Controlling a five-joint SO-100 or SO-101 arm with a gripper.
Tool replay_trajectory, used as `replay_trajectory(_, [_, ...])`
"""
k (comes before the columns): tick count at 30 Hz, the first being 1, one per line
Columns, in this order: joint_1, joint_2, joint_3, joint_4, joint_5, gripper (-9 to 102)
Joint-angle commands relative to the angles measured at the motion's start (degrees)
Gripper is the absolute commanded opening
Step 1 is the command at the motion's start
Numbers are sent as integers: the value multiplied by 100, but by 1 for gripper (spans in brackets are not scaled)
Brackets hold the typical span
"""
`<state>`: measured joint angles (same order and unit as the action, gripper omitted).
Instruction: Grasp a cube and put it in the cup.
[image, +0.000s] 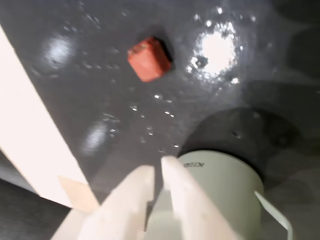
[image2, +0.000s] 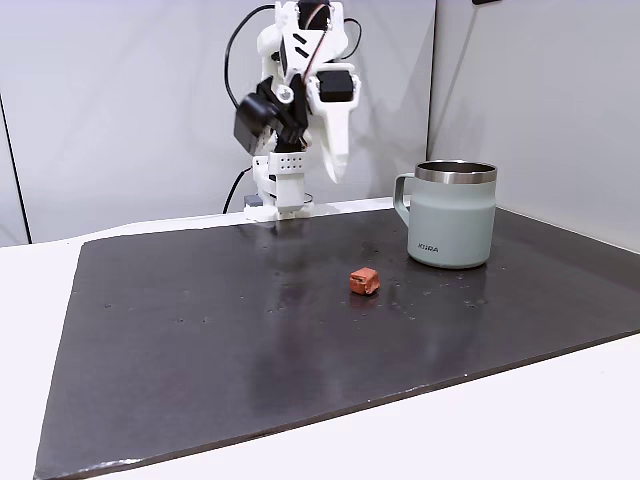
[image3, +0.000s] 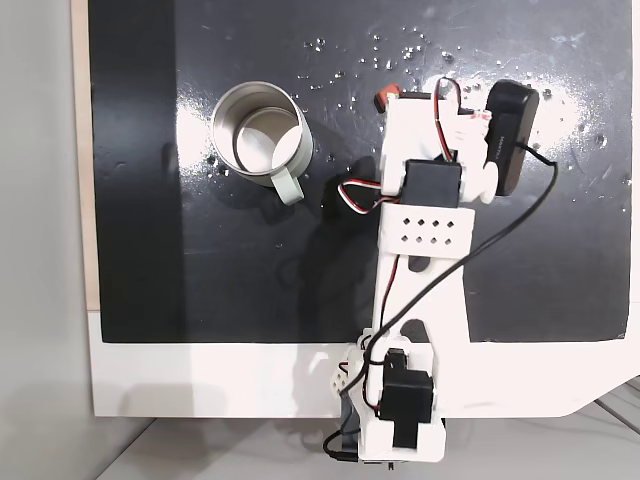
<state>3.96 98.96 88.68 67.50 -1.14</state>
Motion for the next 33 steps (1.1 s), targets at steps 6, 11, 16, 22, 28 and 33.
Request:
replay_trajectory(6, [-404,-439,-1380,756,-44,0])
replay_trajectory(11, [-448,-791,-2320,1529,-308,0])
replay_trajectory(16, [-378,-1213,-3287,2285,-642,0])
replay_trajectory(22, [-123,-2206,-5045,3164,-1081,0])
replay_trajectory(28, [229,-2918,-6056,3524,-1459,0])
replay_trajectory(33, [439,-3445,-6460,3533,-1688,0])
